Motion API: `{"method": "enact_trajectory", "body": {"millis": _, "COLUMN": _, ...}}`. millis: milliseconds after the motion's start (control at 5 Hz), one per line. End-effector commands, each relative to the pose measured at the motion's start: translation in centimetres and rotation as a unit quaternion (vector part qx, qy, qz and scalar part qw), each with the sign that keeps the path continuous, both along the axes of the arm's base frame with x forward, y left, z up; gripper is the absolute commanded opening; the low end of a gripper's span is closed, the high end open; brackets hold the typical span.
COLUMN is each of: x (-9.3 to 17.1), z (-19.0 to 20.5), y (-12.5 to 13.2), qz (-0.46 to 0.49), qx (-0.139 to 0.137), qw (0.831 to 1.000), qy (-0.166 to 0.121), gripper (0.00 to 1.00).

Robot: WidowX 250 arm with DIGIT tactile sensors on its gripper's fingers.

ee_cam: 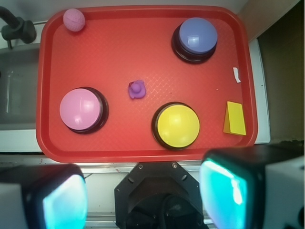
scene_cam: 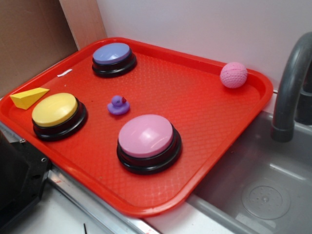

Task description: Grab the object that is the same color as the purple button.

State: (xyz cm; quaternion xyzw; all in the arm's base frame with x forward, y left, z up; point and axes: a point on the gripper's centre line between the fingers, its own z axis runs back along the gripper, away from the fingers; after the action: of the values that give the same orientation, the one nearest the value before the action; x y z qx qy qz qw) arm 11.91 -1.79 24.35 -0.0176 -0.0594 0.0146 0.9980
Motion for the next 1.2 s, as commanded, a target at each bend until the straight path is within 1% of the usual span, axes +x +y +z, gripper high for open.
{"method": "enact_trajectory", "body": {"millis": 0, "x": 0.0, "z": 0.0, "y": 0.0, "qz": 0.000, "qx": 0.000, "qw": 1.000, "qy": 0.000, "gripper": 1.00}}
{"method": "enact_trajectory", "body": {"millis": 200, "x": 5.0, "z": -4.2, "y": 1.3, "qz": -0.126, "qx": 0.045, "qw": 0.990, "qy": 0.046, "gripper": 1.00}}
{"method": "enact_trajectory", "body": {"millis": 400, "x": 9.7, "z": -7.5, "y": -0.3, "qz": -0.248, "qx": 0.044, "qw": 0.968, "qy": 0.018, "gripper": 1.00}}
{"method": "enact_trajectory", "body": {"millis": 600, "x": 9.7, "z": -10.2, "y": -2.3, "qz": -0.360, "qx": 0.050, "qw": 0.931, "qy": -0.041, "gripper": 1.00}}
{"method": "enact_trajectory", "body": {"millis": 800, "x": 8.7, "z": -13.4, "y": -2.0, "qz": -0.374, "qx": 0.017, "qw": 0.925, "qy": -0.058, "gripper": 1.00}}
{"method": "enact_trajectory", "body": {"millis": 1000, "x": 8.1, "z": -14.9, "y": -2.2, "qz": -0.376, "qx": 0.012, "qw": 0.925, "qy": -0.054, "gripper": 1.00}}
